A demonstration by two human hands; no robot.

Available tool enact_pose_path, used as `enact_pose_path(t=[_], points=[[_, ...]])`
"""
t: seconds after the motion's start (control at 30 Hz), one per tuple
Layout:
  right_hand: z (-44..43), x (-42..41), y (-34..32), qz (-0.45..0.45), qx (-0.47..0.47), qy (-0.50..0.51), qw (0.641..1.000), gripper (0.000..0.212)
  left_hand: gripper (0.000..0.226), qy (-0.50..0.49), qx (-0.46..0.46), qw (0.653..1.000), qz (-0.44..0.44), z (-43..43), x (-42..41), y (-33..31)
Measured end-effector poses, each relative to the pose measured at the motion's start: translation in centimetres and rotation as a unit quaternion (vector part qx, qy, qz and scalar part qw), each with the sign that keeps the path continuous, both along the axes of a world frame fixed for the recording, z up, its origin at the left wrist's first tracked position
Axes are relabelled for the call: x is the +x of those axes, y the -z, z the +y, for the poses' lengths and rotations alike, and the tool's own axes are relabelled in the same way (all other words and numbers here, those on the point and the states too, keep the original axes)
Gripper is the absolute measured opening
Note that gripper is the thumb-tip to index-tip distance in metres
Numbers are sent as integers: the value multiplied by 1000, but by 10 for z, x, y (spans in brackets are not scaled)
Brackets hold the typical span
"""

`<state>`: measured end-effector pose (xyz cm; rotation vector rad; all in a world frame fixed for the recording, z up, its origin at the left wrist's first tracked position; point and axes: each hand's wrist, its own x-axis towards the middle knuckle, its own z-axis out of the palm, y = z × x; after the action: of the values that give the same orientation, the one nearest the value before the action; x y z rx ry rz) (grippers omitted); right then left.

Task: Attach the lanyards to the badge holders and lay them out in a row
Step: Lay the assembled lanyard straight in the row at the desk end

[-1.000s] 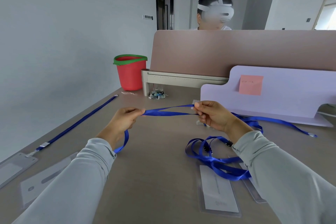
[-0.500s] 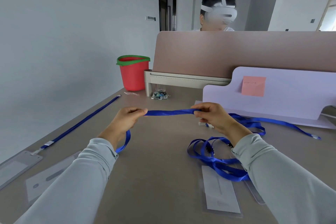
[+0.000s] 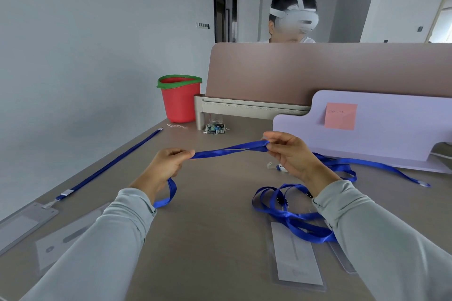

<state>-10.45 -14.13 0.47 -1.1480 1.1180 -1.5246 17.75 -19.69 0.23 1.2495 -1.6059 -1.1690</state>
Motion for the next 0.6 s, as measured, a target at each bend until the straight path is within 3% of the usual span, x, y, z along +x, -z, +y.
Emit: enact_pose_path(t=[0.1,0.27,0.5,0.6], points=[[1,1,-3,-40,-10,2,999,28,24,9,12,1000,-5,-1,0,3],[-3,5,-6,190,-1,119,974,20,19,22,35,999,-10,0,-1,6],[-6,15,-1,316,-6,206,926,4,19,50,47,998,-15,4,-3,5],[-5,17,0,357,-18,249,900,7,17,61,48,997,-11,5,-5,4]])
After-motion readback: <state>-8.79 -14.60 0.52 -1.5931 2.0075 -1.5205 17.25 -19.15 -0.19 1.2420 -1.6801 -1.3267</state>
